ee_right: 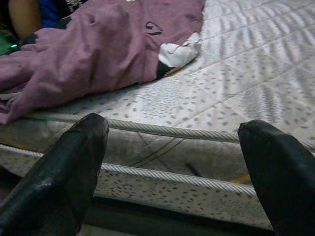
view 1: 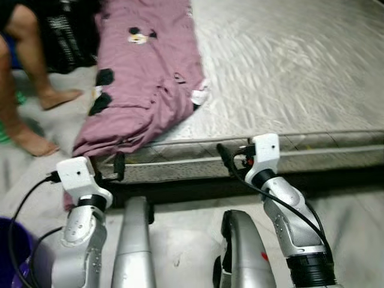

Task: Clean up the room

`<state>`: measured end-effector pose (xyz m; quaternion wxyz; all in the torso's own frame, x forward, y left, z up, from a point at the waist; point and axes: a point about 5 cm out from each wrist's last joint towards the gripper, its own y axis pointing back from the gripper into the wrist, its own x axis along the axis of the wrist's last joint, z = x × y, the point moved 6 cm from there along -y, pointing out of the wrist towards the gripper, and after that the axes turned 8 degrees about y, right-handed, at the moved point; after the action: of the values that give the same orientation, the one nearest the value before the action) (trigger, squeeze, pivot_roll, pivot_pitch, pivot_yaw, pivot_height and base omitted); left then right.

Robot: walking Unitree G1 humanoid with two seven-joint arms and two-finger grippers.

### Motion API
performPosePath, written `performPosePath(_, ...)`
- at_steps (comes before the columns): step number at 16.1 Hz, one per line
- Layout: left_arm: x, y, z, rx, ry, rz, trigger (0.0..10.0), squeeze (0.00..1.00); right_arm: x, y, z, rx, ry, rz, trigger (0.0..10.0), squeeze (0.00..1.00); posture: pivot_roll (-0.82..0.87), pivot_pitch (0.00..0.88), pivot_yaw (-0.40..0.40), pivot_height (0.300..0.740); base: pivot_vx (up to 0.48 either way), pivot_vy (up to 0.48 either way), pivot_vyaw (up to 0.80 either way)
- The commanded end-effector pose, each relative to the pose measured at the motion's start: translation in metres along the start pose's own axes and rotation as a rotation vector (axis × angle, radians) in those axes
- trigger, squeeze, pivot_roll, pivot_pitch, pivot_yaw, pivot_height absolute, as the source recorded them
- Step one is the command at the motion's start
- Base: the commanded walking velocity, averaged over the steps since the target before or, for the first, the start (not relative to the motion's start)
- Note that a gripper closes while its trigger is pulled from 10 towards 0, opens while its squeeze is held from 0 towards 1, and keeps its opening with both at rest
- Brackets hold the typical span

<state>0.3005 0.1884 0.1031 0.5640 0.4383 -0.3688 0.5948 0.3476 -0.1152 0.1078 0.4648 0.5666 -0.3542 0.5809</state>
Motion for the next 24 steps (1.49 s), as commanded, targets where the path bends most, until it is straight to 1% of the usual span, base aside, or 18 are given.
performPosePath(1,0.004,-0.001,0.009,-0.036,0.009,0.016,10.0,0.0,0.003,0.0,0.004,-0.007,0.002,0.011,10.0,0.0,0.04,0.157,-0.027,0.539,0.352,0.0,0.46)
performPosePath(9,0.004,-0.002,0.009,-0.04,0.009,0.014,10.0,0.0,0.001,-0.002,0.001,0.017,-0.015,0.002,10.0,0.0,0.04,0.16,-0.025,0.539,0.425,0.0,0.05)
performPosePath(11,0.003,-0.003,0.008,-0.021,0.015,0.017,10.0,0.0,0.0,-0.002,0.0,0.02,-0.016,-0.001,10.0,0.0,0.04,0.163,-0.024,0.539,0.0,0.0,0.0)
performPosePath(12,0.001,-0.004,0.007,-0.006,0.008,0.002,10.0,0.0,0.0,-0.002,0.001,0.019,-0.018,-0.003,10.0,0.0,0.04,0.163,-0.024,0.539,0.0,0.0,0.0)
performPosePath(18,-0.002,-0.006,0.005,0.014,0.007,-0.008,10.0,0.0,-0.002,0.0,0.001,0.019,-0.025,-0.009,10.0,0.0,0.04,0.161,-0.023,0.539,0.0,0.0,0.0)
performPosePath(20,-0.002,-0.006,0.002,0.039,0.013,-0.008,10.0,0.0,-0.003,-0.001,0.001,0.021,-0.026,-0.012,10.0,0.0,0.04,0.163,-0.023,0.539,0.0,0.0,0.0)
performPosePath(22,-0.004,-0.006,-0.005,0.082,0.011,-0.018,10.0,0.0,-0.004,-0.001,0.002,0.02,-0.023,-0.016,10.0,0.0,0.04,0.161,-0.024,0.539,0.0,0.0,0.0)
performPosePath(23,-0.002,-0.005,-0.013,0.128,0.018,-0.009,10.0,0.0,-0.004,-0.001,0.004,0.009,-0.012,-0.021,10.0,0.0,0.04,0.157,-0.024,0.539,0.0,0.0,0.0)
performPosePath(24,0.005,-0.002,-0.025,0.191,0.042,0.023,10.0,0.0,-0.006,-0.001,0.011,-0.018,0.015,-0.029,10.0,0.0,0.05,0.157,-0.024,0.539,0.0,0.0,0.0)
